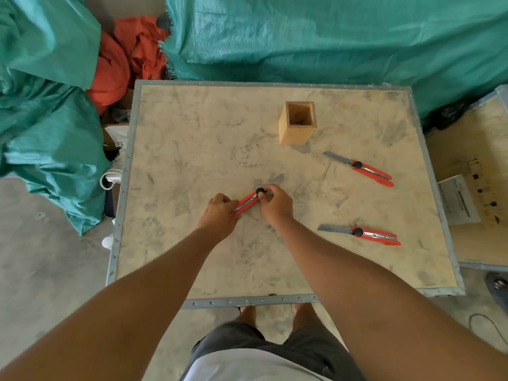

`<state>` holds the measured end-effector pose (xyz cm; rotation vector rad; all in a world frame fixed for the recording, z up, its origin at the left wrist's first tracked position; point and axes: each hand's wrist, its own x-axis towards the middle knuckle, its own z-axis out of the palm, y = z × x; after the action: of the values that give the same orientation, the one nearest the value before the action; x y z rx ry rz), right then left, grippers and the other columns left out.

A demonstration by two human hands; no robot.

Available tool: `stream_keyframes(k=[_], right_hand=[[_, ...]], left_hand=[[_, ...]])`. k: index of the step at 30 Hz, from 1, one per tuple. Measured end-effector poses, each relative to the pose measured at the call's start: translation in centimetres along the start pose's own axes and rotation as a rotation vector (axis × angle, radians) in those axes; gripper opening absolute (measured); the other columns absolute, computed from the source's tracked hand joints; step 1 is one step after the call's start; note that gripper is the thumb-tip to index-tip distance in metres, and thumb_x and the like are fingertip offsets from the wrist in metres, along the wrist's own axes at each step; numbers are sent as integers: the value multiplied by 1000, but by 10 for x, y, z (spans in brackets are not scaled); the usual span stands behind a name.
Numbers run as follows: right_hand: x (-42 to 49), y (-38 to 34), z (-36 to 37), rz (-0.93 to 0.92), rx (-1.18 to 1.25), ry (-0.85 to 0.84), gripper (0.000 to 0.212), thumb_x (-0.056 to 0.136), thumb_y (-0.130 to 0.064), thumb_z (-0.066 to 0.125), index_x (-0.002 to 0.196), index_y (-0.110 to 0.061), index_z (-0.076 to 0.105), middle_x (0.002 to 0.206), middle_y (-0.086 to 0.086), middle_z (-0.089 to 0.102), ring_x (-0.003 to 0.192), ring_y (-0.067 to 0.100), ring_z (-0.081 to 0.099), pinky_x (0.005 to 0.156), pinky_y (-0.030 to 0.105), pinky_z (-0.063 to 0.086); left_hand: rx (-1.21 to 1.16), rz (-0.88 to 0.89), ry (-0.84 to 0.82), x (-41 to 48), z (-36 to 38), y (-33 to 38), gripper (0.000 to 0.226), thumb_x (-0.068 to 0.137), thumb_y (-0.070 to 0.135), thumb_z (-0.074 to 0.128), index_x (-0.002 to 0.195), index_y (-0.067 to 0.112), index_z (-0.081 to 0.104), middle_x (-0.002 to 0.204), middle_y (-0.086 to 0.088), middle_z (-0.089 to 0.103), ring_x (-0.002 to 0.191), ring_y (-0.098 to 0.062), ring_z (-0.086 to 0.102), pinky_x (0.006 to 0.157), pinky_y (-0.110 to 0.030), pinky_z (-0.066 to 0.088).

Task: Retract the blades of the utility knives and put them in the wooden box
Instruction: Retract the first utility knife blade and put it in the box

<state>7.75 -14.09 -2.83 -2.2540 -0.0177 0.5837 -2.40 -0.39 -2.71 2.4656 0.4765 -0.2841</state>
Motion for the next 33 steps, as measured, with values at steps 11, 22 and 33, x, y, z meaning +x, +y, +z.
stream_keyframes(k=[11, 22, 33], right_hand=[[-22, -18, -75, -80, 334, 19, 19, 96, -13, 66, 115, -16, 66, 110, 9, 69, 96, 25, 73, 60, 24, 64], [-8, -64, -202, -329, 427, -188, 27, 95, -7, 67, 121, -9, 71, 105, 9, 72, 89, 18, 75, 75, 37, 66], [-11, -50, -284, -539, 145, -329, 25, 87, -11, 77, 112, -17, 78, 107, 2, 79, 89, 18, 76, 77, 35, 64]], left_hand=[[-227, 92, 17, -33, -10, 62, 52, 86, 30, 71, 135, 23, 56, 109, -1, 57, 87, -14, 57, 78, -23, 48], [-598, 101, 88, -28, -44, 151, 53, 89, -4, 63, 133, 25, 56, 104, 1, 71, 85, -18, 66, 76, -29, 61], [-809, 124, 247, -13, -57, 255, 51, 87, -12, 60, 130, 15, 59, 94, -10, 71, 89, -26, 67, 72, -28, 62]])
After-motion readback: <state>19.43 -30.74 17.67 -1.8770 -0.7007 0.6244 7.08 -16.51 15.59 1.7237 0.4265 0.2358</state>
